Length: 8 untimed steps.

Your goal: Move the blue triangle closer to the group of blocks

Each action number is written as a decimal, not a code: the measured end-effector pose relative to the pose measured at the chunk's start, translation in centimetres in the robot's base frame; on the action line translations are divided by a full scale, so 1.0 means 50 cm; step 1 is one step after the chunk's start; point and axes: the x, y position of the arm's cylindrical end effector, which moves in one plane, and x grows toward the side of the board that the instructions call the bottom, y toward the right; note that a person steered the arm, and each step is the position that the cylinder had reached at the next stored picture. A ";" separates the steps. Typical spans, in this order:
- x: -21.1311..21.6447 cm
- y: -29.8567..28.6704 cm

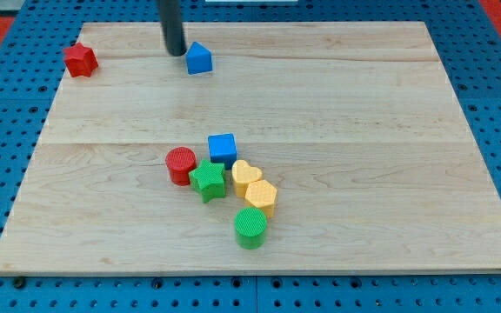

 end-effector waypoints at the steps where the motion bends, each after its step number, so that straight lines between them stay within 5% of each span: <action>1: 0.044 0.043; 2: 0.292 0.040; 3: 0.355 0.045; 4: 0.264 0.046; 5: 0.266 -0.028; 8: 0.374 0.007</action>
